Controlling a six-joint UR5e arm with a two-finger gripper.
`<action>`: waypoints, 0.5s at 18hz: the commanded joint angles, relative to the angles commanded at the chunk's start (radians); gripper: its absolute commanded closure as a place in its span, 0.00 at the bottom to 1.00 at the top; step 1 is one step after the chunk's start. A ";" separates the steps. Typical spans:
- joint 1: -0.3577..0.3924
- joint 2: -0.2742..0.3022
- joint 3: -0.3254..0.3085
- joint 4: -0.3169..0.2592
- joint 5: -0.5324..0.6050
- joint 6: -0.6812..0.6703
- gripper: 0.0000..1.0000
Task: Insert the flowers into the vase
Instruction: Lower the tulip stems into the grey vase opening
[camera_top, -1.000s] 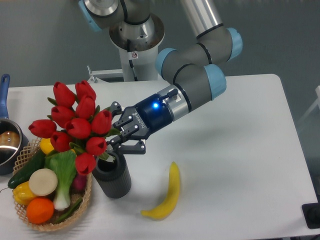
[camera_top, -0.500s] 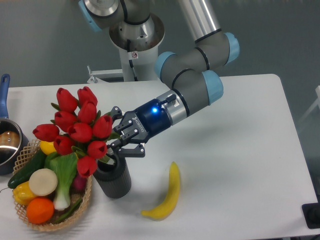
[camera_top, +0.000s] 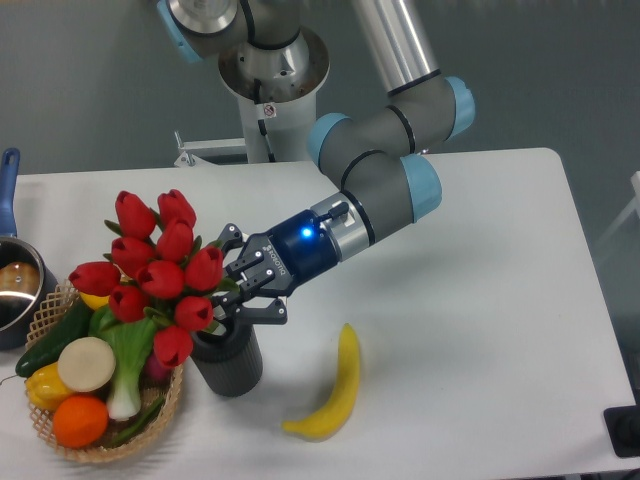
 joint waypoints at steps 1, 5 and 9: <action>0.002 0.000 -0.014 0.000 0.000 0.018 0.73; 0.005 -0.003 -0.045 -0.002 0.005 0.064 0.73; 0.005 -0.021 -0.045 -0.002 0.006 0.075 0.73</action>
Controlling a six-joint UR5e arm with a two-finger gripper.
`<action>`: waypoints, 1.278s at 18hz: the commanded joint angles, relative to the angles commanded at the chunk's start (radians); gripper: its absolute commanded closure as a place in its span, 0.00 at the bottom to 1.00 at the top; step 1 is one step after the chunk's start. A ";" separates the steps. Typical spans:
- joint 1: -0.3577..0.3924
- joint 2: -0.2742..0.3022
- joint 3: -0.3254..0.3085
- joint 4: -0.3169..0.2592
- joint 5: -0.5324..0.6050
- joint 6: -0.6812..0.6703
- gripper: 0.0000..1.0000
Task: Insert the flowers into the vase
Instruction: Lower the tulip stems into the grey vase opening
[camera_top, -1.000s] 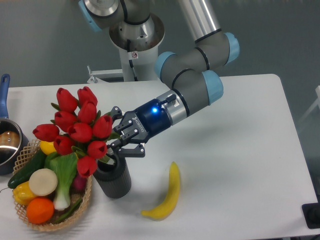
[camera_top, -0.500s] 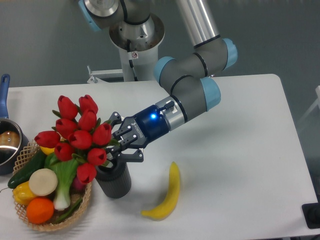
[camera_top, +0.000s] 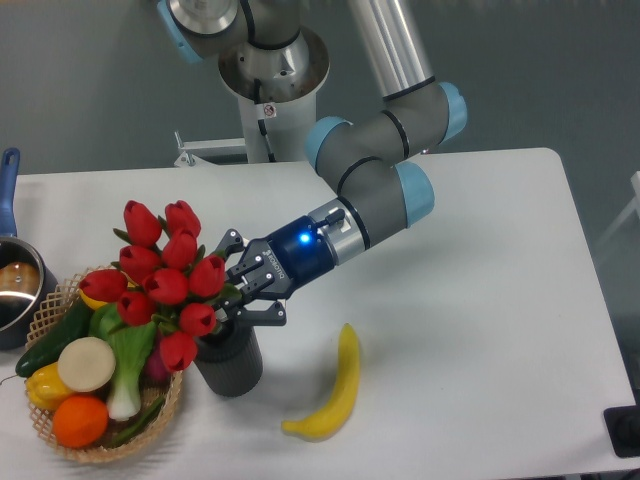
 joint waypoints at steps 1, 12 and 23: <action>0.000 -0.002 -0.002 0.002 0.000 0.000 0.73; 0.005 -0.031 -0.012 -0.002 0.018 0.061 0.71; 0.003 -0.061 -0.015 -0.002 0.026 0.124 0.70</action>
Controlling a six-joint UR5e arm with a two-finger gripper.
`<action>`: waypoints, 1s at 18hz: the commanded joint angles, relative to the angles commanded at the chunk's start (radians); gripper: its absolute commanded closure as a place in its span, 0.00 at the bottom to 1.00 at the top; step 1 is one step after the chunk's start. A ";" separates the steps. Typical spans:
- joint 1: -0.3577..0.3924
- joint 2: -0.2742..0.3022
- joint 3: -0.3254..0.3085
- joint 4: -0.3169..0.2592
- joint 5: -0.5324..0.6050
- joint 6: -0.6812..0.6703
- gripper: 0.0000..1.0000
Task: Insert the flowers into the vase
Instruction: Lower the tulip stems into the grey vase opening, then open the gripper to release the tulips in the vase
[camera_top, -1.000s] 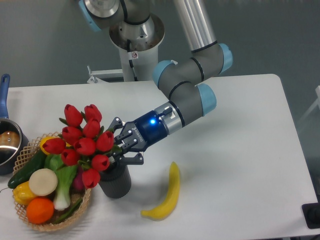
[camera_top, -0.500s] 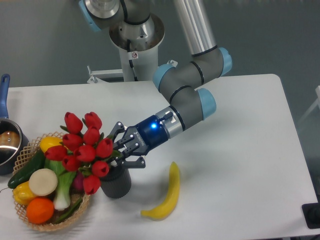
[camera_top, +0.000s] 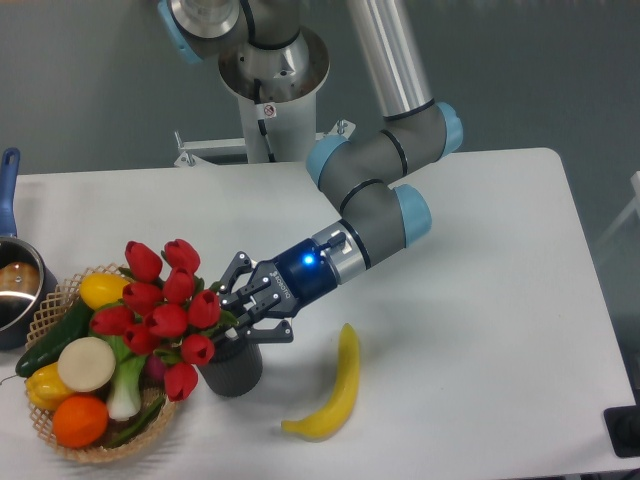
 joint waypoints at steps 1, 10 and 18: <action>0.000 0.000 0.000 0.000 0.002 0.000 0.70; 0.002 -0.002 -0.009 0.002 0.000 0.023 0.39; 0.011 0.005 -0.012 0.000 0.000 0.068 0.00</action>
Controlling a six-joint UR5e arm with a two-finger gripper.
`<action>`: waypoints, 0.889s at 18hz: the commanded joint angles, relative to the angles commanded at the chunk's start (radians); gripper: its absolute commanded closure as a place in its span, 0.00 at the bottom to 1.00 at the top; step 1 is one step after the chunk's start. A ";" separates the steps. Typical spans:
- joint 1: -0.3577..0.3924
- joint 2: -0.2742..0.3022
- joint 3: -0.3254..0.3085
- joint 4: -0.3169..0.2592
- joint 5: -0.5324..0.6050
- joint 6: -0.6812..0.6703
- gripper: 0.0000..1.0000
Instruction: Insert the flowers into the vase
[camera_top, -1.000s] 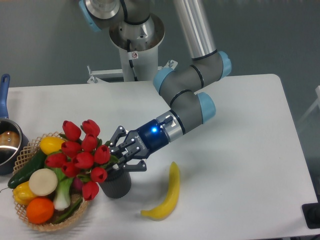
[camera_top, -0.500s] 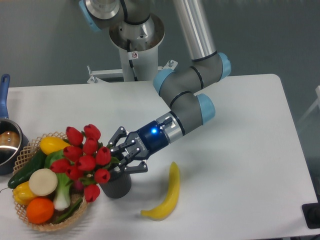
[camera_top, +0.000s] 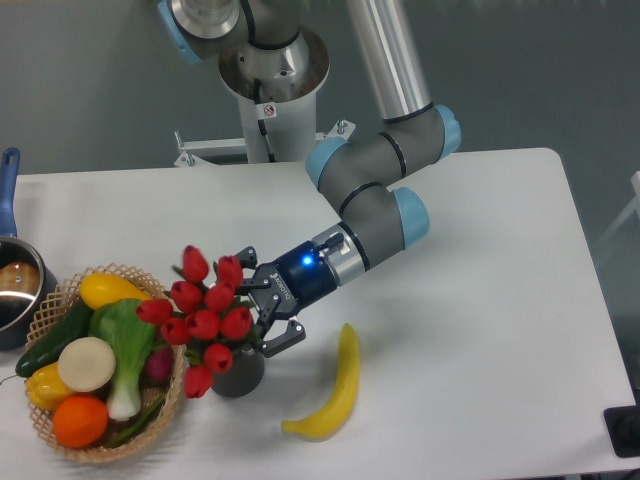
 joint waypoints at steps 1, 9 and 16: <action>0.006 0.005 0.000 0.000 0.002 0.000 0.00; 0.012 0.127 0.003 -0.002 0.268 -0.012 0.00; 0.040 0.280 -0.005 -0.005 0.624 -0.044 0.00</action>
